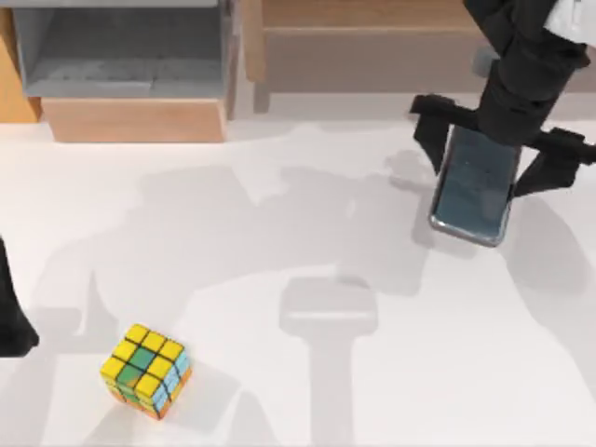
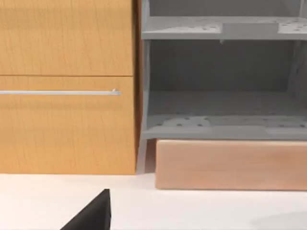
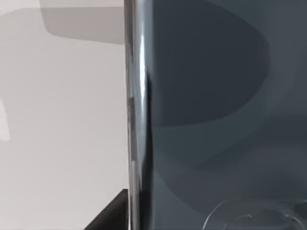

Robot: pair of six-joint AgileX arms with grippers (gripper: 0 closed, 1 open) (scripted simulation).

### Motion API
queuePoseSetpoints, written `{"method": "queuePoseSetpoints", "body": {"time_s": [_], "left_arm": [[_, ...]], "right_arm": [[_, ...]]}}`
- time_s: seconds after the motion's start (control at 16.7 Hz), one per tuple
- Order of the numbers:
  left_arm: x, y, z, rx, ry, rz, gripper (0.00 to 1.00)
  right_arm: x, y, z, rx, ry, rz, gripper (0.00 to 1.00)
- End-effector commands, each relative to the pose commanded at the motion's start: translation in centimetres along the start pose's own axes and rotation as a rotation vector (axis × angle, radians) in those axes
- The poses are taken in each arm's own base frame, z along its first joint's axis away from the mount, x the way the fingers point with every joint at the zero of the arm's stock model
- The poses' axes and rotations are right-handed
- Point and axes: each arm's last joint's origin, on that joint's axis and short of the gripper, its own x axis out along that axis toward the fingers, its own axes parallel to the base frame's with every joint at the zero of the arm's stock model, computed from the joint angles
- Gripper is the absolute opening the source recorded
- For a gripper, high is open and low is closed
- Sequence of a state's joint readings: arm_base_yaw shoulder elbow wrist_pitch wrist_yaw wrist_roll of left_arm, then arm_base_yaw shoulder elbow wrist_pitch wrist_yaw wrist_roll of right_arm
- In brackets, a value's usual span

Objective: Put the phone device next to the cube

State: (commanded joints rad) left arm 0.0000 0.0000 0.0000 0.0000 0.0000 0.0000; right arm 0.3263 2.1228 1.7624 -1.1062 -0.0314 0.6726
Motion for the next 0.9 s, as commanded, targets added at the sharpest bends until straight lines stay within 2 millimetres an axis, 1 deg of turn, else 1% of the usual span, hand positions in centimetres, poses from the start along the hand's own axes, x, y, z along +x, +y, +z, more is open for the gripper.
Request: {"method": "queuePoseSetpoints", "body": {"time_s": [0.12, 0.24, 0.42, 0.54, 0.66, 0.78, 0.9], "left_arm": [[0.0, 0.0, 0.0, 0.0, 0.0, 0.0, 1.0], [0.0, 0.0, 0.0, 0.0, 0.0, 0.0, 1.0], [0.0, 0.0, 0.0, 0.0, 0.0, 0.0, 1.0], [0.0, 0.0, 0.0, 0.0, 0.0, 0.0, 1.0], [0.0, 0.0, 0.0, 0.0, 0.0, 0.0, 1.0], [0.0, 0.0, 0.0, 0.0, 0.0, 0.0, 1.0], [0.0, 0.0, 0.0, 0.0, 0.0, 0.0, 1.0]], "right_arm": [[0.5, 3.3, -3.5, -0.054, 0.029, -0.009, 0.0], [0.9, 6.1, -7.2, -0.108, 0.051, -0.023, 0.0], [1.4, 9.2, -12.5, -0.185, 0.072, -0.045, 0.0], [1.5, 10.6, -15.8, -0.23, 0.076, -0.059, 0.0], [1.6, 11.6, -18.5, -0.269, 0.074, -0.068, 0.0], [1.6, 12.2, -20.6, -0.298, 0.069, -0.075, 0.0], [1.6, 12.5, -21.9, -0.318, 0.064, -0.078, 0.0]]}}
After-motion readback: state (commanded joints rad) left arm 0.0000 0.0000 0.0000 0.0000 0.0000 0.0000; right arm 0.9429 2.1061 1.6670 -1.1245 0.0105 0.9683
